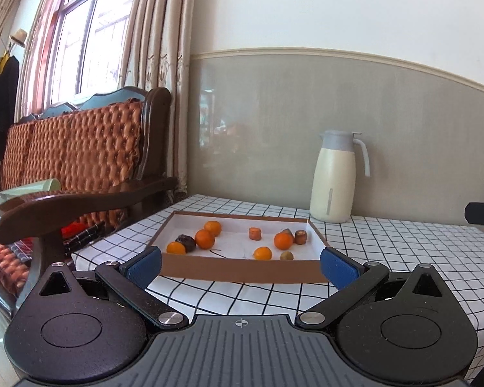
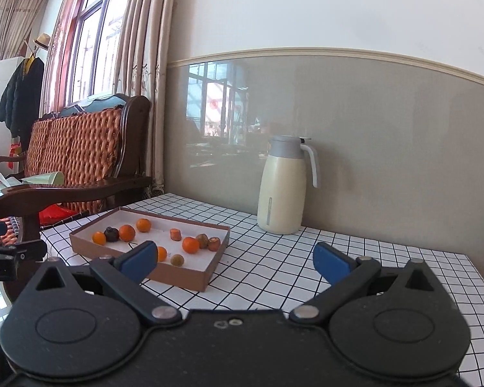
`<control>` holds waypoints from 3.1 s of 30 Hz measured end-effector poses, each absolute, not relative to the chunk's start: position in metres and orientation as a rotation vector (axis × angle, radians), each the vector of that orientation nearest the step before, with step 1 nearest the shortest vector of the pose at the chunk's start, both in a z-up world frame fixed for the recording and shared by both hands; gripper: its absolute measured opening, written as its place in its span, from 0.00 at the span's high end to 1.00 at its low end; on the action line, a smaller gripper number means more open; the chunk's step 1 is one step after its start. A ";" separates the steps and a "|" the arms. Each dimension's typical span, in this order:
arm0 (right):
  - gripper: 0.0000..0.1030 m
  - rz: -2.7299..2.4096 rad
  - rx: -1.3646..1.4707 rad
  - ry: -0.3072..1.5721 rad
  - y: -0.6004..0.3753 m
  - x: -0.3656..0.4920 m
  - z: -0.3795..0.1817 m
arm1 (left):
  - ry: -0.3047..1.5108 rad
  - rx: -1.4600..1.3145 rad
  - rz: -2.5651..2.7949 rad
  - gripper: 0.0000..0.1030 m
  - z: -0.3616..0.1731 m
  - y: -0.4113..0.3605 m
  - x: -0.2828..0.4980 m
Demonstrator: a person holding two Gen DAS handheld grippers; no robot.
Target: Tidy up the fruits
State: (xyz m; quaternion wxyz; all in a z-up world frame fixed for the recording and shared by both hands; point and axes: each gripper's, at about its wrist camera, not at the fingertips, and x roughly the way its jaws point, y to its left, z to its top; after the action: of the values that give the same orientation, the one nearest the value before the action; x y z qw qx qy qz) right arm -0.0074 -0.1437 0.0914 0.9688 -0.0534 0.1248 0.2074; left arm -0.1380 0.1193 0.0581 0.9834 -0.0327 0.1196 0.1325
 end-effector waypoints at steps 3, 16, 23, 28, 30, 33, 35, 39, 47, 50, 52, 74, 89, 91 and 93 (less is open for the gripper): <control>0.06 0.407 -0.105 0.260 -0.149 -0.003 0.075 | 0.241 -0.062 0.272 0.00 0.049 0.115 -0.133; 0.06 0.376 -0.088 0.320 -0.148 0.002 0.022 | 0.273 -0.082 0.260 0.00 0.032 0.115 -0.127; 0.06 0.370 -0.062 0.285 -0.156 -0.003 0.023 | 0.267 -0.055 0.255 0.00 0.033 0.111 -0.126; 0.06 0.370 -0.085 0.300 -0.152 0.000 0.022 | 0.269 -0.047 0.250 0.00 0.033 0.108 -0.125; 0.06 0.370 -0.084 0.302 -0.152 0.000 0.022 | 0.268 -0.040 0.250 0.00 0.034 0.108 -0.125; 0.06 0.371 -0.078 0.303 -0.153 0.001 0.022 | 0.266 -0.041 0.250 0.00 0.034 0.108 -0.125; 0.06 0.370 -0.075 0.306 -0.153 0.001 0.022 | 0.265 -0.047 0.251 0.00 0.034 0.109 -0.125; 0.06 0.368 -0.064 0.313 -0.154 0.003 0.023 | 0.263 -0.052 0.253 0.00 0.033 0.109 -0.125; 0.06 0.367 -0.068 0.301 -0.153 0.001 0.022 | 0.260 -0.059 0.253 0.00 0.033 0.110 -0.128; 0.06 0.366 -0.066 0.301 -0.153 0.001 0.022 | 0.260 -0.060 0.254 0.00 0.033 0.110 -0.128; 0.06 0.366 -0.066 0.301 -0.153 0.001 0.022 | 0.259 -0.061 0.254 0.00 0.033 0.110 -0.128; 0.06 0.366 -0.067 0.301 -0.153 0.001 0.022 | 0.254 -0.064 0.255 0.00 0.034 0.111 -0.128; 0.06 0.366 -0.064 0.303 -0.153 0.001 0.021 | 0.246 -0.061 0.257 0.00 0.034 0.111 -0.130; 0.06 0.366 -0.064 0.302 -0.153 0.001 0.022 | 0.244 -0.064 0.258 0.00 0.034 0.111 -0.131; 0.06 0.366 -0.064 0.303 -0.153 0.001 0.022 | 0.240 -0.066 0.271 0.00 0.035 0.111 -0.131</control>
State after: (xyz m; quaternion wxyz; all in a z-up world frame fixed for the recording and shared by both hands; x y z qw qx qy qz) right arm 0.0013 -0.1535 0.0215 0.9714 -0.0317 0.1499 0.1814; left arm -0.1311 0.1113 0.0347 0.9831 -0.0328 0.1193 0.1348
